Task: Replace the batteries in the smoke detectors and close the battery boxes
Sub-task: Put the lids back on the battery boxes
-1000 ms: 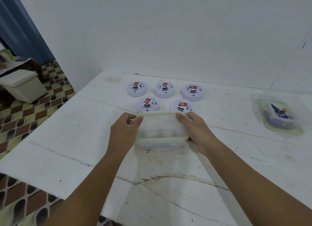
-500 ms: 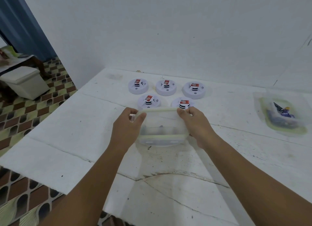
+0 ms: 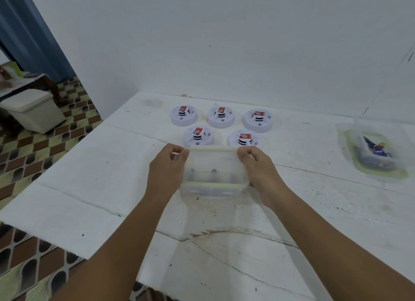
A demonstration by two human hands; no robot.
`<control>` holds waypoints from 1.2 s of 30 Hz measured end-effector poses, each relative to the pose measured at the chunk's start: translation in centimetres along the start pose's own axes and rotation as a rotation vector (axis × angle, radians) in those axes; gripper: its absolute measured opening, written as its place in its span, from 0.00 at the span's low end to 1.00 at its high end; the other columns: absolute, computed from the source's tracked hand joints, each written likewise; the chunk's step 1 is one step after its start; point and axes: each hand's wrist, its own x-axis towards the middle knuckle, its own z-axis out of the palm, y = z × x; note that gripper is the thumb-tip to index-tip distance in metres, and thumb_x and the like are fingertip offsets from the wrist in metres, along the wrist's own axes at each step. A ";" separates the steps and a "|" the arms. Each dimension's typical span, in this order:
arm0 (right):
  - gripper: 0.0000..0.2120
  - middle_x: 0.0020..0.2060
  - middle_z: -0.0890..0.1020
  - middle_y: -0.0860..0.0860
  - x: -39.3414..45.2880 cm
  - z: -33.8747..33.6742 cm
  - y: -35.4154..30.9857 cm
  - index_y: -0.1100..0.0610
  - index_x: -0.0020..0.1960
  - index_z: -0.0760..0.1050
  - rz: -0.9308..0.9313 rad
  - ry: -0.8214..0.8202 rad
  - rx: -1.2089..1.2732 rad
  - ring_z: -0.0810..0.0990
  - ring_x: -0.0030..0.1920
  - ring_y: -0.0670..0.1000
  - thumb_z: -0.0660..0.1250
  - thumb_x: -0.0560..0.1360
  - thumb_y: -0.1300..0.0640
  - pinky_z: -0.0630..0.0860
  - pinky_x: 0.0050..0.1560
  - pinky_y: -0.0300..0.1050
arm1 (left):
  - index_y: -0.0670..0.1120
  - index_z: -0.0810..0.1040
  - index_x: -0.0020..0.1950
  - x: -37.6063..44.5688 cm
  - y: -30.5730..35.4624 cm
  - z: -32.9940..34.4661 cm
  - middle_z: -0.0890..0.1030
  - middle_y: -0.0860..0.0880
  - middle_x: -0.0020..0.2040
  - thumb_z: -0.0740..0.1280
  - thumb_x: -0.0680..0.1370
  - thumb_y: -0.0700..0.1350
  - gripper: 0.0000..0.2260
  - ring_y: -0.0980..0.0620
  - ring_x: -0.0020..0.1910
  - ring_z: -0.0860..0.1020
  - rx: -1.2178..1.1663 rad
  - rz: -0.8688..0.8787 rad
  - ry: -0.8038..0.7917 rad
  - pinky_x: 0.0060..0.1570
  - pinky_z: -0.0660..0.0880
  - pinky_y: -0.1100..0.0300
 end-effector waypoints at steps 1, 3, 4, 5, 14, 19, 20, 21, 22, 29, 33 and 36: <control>0.09 0.55 0.82 0.46 -0.1 0.0 0.0 0.49 0.56 0.80 -0.006 -0.003 0.001 0.81 0.50 0.49 0.63 0.85 0.47 0.77 0.45 0.45 | 0.52 0.81 0.54 0.1 -0.1 0.0 0.81 0.56 0.48 0.68 0.82 0.55 0.08 0.55 0.49 0.79 -0.004 -0.004 0.005 0.48 0.74 0.55; 0.10 0.55 0.82 0.48 -0.4 0.2 -0.4 0.49 0.57 0.80 0.010 -0.007 0.004 0.82 0.49 0.49 0.63 0.85 0.47 0.76 0.43 0.43 | 0.52 0.81 0.54 0.0 -0.1 0.1 0.81 0.56 0.48 0.68 0.82 0.55 0.08 0.54 0.49 0.79 -0.021 -0.019 0.016 0.47 0.74 0.55; 0.10 0.55 0.83 0.49 -0.5 0.3 -0.4 0.50 0.57 0.79 0.032 -0.012 0.009 0.82 0.49 0.50 0.63 0.85 0.46 0.77 0.43 0.44 | 0.52 0.80 0.54 -0.1 0.0 0.2 0.81 0.55 0.48 0.69 0.81 0.56 0.09 0.54 0.48 0.79 -0.029 -0.028 0.027 0.46 0.74 0.56; 0.12 0.55 0.83 0.50 -0.6 0.4 -0.4 0.50 0.57 0.78 0.055 -0.012 0.010 0.82 0.50 0.52 0.62 0.84 0.44 0.78 0.45 0.47 | 0.51 0.80 0.53 -0.3 0.0 0.2 0.81 0.54 0.47 0.69 0.81 0.57 0.10 0.54 0.47 0.79 -0.042 -0.038 0.038 0.45 0.74 0.56; 0.22 0.52 0.85 0.53 -0.9 0.6 -0.7 0.49 0.51 0.79 0.165 -0.014 -0.093 0.84 0.54 0.57 0.55 0.84 0.35 0.80 0.62 0.60 | 0.48 0.81 0.60 -1.9 -0.2 -0.9 0.83 0.55 0.55 0.65 0.81 0.62 0.19 0.50 0.58 0.79 0.035 -0.052 -0.035 0.60 0.73 0.54; 0.24 0.55 0.83 0.52 -1.2 0.8 -1.0 0.51 0.56 0.78 0.187 -0.032 -0.130 0.82 0.56 0.54 0.52 0.85 0.35 0.79 0.61 0.54 | 0.49 0.84 0.50 -2.9 -0.7 -0.1 0.85 0.45 0.49 0.64 0.82 0.60 0.17 0.44 0.51 0.82 -0.156 -0.095 -0.088 0.52 0.79 0.48; 0.25 0.56 0.83 0.51 -1.2 0.8 -1.0 0.51 0.58 0.78 0.199 -0.039 -0.126 0.81 0.56 0.53 0.52 0.84 0.35 0.78 0.59 0.52 | 0.50 0.84 0.49 -3.1 -0.7 0.1 0.85 0.46 0.49 0.64 0.83 0.58 0.15 0.47 0.50 0.82 -0.177 -0.104 -0.079 0.51 0.78 0.51; 0.25 0.58 0.82 0.51 -1.2 0.8 -1.1 0.51 0.62 0.77 0.215 -0.046 -0.123 0.81 0.57 0.53 0.52 0.84 0.34 0.77 0.57 0.50 | 0.50 0.84 0.49 -3.1 -0.7 0.2 0.85 0.48 0.49 0.64 0.84 0.57 0.14 0.49 0.49 0.81 -0.206 -0.120 -0.073 0.51 0.77 0.53; 0.26 0.60 0.81 0.50 -1.1 0.8 -1.2 0.51 0.65 0.76 0.231 -0.050 -0.119 0.80 0.59 0.53 0.52 0.84 0.34 0.77 0.56 0.50 | 0.52 0.84 0.49 -3.2 -0.5 0.3 0.85 0.50 0.49 0.64 0.84 0.55 0.13 0.51 0.49 0.81 -0.248 -0.143 -0.073 0.51 0.77 0.55; 0.37 0.71 0.72 0.52 -1.5 2.2 -0.7 0.50 0.74 0.71 0.307 0.033 -0.011 0.77 0.63 0.58 0.56 0.73 0.31 0.73 0.67 0.61 | 0.53 0.84 0.52 -2.9 0.0 0.6 0.85 0.51 0.54 0.64 0.85 0.52 0.10 0.51 0.54 0.82 -0.403 -0.271 -0.085 0.48 0.77 0.57; 0.27 0.70 0.70 0.53 -1.2 2.6 -0.2 0.52 0.75 0.70 0.329 0.093 0.061 0.75 0.62 0.58 0.58 0.83 0.37 0.73 0.66 0.59 | 0.52 0.84 0.53 -3.5 0.1 1.2 0.85 0.50 0.53 0.62 0.86 0.52 0.11 0.50 0.53 0.82 -0.421 -0.253 -0.051 0.54 0.79 0.54; 0.27 0.71 0.65 0.52 -1.6 2.8 -0.3 0.52 0.77 0.65 0.289 0.136 0.054 0.71 0.63 0.56 0.57 0.84 0.38 0.71 0.68 0.60 | 0.52 0.83 0.56 -3.6 0.2 1.4 0.84 0.53 0.52 0.62 0.86 0.52 0.11 0.54 0.51 0.81 -0.415 -0.238 -0.023 0.47 0.76 0.59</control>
